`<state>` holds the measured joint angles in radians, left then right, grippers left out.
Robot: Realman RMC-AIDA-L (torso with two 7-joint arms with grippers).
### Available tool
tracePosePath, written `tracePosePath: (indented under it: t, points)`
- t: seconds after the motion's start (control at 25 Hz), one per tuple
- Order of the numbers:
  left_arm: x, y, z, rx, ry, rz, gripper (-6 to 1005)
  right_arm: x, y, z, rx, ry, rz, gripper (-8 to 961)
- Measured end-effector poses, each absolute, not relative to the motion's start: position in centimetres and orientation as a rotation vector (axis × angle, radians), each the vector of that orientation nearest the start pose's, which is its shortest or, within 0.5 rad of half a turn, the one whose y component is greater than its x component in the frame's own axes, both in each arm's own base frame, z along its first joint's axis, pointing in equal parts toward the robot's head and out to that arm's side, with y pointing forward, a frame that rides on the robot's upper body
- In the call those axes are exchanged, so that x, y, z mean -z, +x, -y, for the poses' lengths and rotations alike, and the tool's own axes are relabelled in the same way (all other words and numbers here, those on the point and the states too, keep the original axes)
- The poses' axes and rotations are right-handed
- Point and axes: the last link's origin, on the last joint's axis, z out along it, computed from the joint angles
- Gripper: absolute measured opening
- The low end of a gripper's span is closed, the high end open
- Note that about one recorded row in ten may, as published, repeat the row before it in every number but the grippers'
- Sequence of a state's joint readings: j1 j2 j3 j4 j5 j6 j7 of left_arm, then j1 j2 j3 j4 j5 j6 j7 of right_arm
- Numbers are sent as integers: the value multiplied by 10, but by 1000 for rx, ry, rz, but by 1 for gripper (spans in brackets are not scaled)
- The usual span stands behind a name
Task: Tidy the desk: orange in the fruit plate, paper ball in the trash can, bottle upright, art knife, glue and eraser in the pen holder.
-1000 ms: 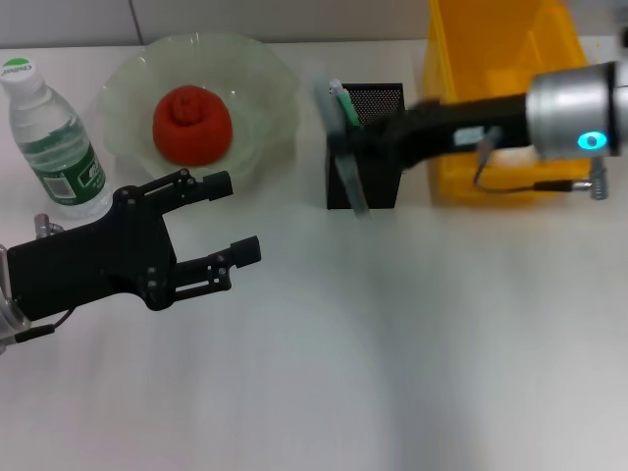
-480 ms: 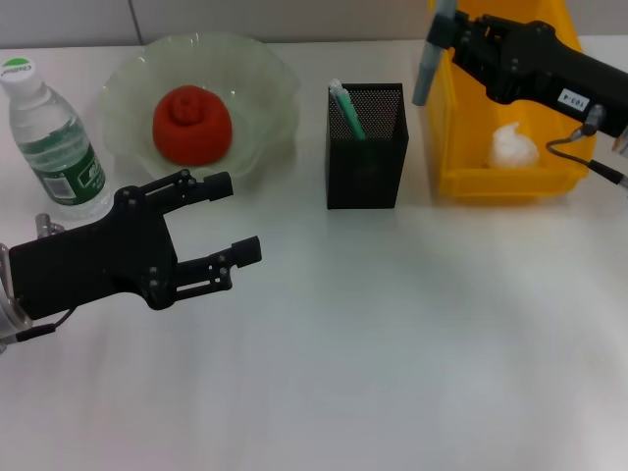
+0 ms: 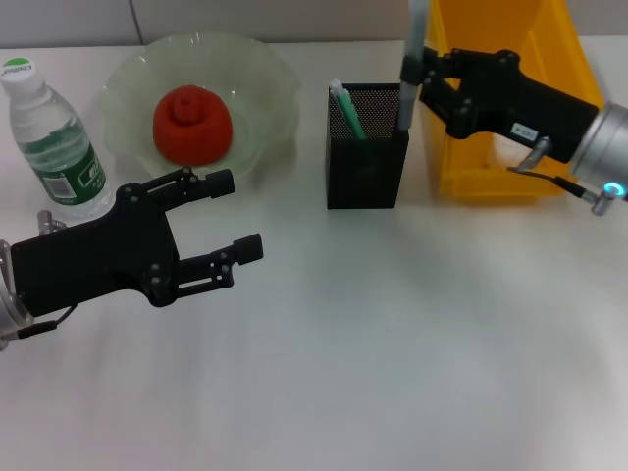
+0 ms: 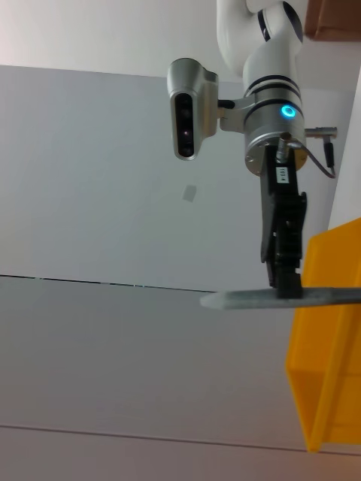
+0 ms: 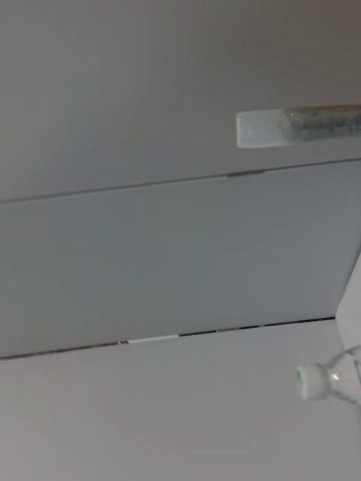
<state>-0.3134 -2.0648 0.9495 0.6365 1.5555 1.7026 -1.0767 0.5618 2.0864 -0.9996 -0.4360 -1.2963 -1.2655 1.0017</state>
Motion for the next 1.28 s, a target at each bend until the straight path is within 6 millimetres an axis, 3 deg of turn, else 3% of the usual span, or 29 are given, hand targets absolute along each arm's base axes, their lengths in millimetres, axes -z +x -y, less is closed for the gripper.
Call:
tracePosePath:
  t: [0.72, 1.12, 1.28]
  points:
    - [-4, -264, -273, 1057, -2631, 304, 788, 54, 226, -379, -795, -2436, -385, 153]
    - [-4, -263, -275, 1055, -2632, 299, 788, 53, 225, -380, -804, -2424, -391, 307]
    - [-4, -263, -276, 1055, -2633, 295, 788, 50, 224, -381, -818, -2414, -384, 318]
